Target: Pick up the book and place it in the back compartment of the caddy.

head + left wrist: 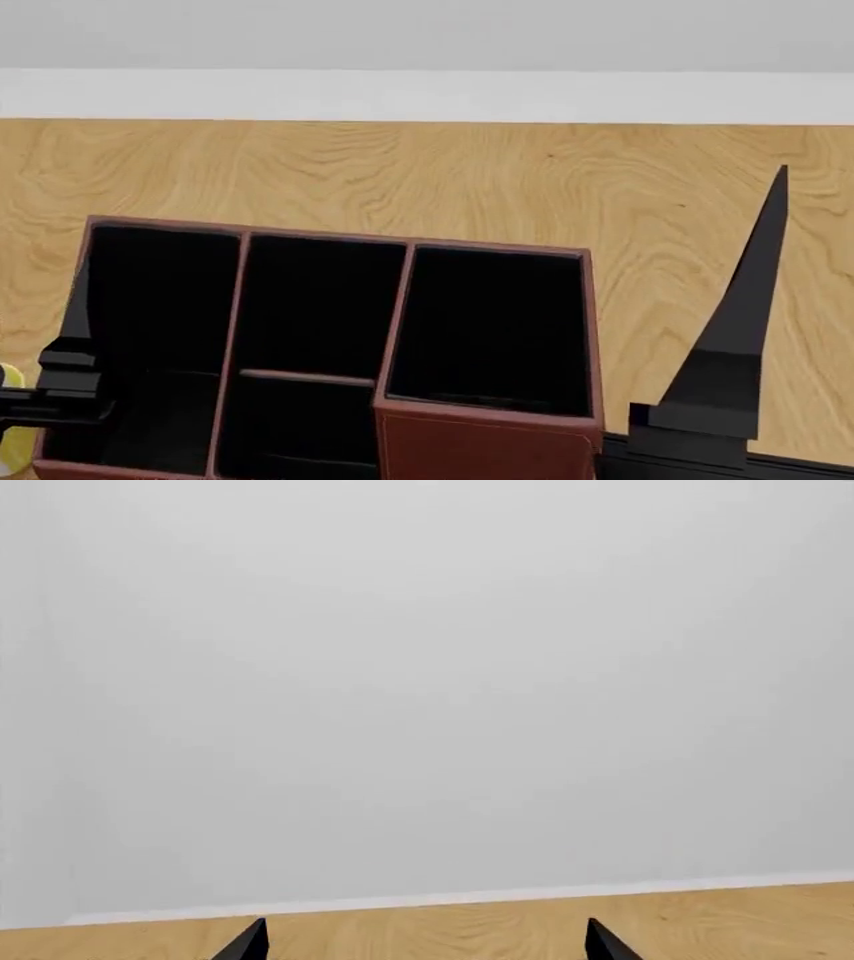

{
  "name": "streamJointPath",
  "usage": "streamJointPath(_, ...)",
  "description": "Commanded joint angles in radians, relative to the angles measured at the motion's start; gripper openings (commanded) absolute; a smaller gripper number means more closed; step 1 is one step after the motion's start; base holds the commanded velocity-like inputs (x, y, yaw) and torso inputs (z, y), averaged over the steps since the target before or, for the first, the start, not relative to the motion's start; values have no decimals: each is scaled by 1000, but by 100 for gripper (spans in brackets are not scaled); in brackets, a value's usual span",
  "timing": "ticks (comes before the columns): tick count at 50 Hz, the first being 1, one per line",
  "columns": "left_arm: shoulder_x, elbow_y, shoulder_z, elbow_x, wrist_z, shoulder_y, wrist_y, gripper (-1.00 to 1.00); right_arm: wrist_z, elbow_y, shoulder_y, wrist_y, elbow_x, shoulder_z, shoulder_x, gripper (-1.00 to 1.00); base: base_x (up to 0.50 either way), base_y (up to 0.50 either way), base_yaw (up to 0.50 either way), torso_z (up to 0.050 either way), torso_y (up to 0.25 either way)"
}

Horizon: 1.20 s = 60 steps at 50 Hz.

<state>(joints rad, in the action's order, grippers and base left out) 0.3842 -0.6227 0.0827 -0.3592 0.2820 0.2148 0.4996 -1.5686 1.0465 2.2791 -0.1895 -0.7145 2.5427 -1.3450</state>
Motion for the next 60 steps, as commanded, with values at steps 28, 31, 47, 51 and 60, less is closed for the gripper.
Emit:
streamJointPath(28,7,4,10,-2,20,12,11,100,0,0,15,-15,20,26,-8,100,-1,0,0,0,-182)
streamJointPath(31,8,2,9,-3,22,12,12,100,0,0,11,-14,21,22,-8,100,0,0,0,0,-207)
streamJointPath(47,11,3,13,-3,27,12,10,100,0,0,-12,-15,31,10,-12,100,-1,0,0,0,-180)
streamJointPath(51,9,-8,12,-12,31,10,17,100,1,0,-31,-13,33,-7,-12,100,0,0,0,0,0)
streamJointPath(60,31,-75,22,-37,49,17,109,100,3,0,-69,-11,41,-38,-17,100,0,0,0,0,0)
